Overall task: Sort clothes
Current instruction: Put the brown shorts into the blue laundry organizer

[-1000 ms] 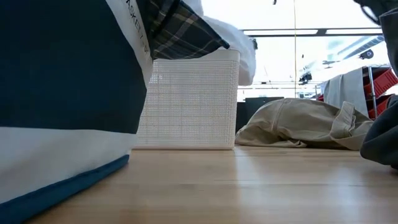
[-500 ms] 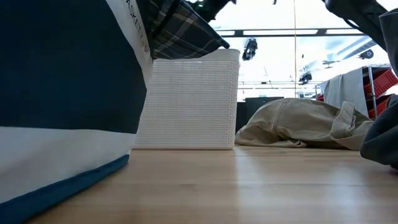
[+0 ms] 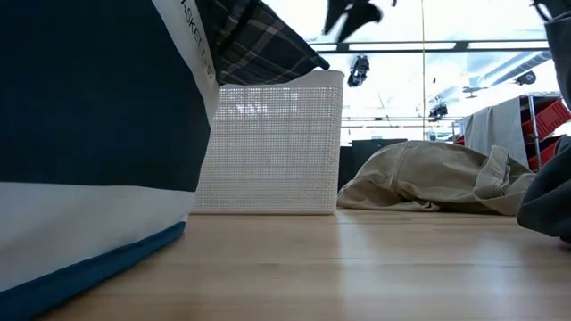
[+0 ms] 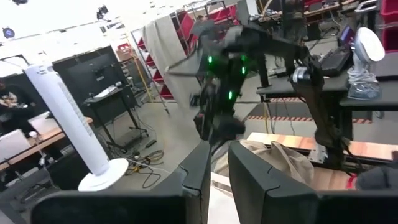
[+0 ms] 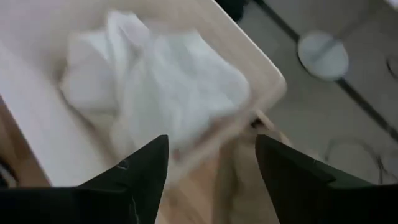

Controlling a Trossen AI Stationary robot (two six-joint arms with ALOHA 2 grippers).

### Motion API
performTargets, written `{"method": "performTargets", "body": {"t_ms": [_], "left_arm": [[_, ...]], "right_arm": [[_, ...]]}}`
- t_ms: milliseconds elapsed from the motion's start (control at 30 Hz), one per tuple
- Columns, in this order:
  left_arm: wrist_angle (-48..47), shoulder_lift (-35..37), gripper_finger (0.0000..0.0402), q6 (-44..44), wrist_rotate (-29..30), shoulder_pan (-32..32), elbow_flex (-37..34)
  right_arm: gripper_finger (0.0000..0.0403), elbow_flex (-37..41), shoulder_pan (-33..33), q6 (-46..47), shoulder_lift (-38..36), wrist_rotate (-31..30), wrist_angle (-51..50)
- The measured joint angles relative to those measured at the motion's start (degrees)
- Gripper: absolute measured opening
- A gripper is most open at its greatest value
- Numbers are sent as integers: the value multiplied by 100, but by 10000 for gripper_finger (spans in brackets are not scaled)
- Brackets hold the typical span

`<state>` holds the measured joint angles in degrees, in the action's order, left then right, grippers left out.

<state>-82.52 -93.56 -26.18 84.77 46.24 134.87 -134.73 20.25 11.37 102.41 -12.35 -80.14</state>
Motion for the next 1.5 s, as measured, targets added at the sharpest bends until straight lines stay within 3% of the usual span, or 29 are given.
{"method": "performTargets", "body": {"t_ms": [133,300,467,567,667,767,1000,1100,1167,1367,1500], "left_arm": [[0,0,38,-4,-26,0,0],[-4,0,38,-27,-28,0,-38],[-7,0,38,-126,-30,0,-42],[-9,0,38,-136,-32,0,-42],[-9,0,38,-152,-32,0,-43],[-13,0,38,-152,-36,0,-44],[-15,0,38,-154,-185,0,-44],[-15,0,38,-154,-194,0,-44],[-10,0,38,-154,-191,0,-44],[124,0,38,-155,-181,0,-44],[310,0,38,-155,-155,0,-44]], "right_arm": [[223,82,31,564,-434,-424,-1047],[236,981,42,1217,-1142,-526,-933],[272,2476,126,1922,-1898,-1124,-976],[296,3567,473,2142,-2259,-1173,-882],[318,4706,931,1707,-2484,-1147,-191],[332,5681,1478,1100,-2547,-714,857],[325,7075,2492,310,-2305,53,2584],[297,7476,2649,285,-2131,284,3158],[258,7721,2700,261,-1966,385,3414],[38,8141,2638,20,-1616,487,3656],[15,7939,2459,-11,-2311,67,3132]]}}
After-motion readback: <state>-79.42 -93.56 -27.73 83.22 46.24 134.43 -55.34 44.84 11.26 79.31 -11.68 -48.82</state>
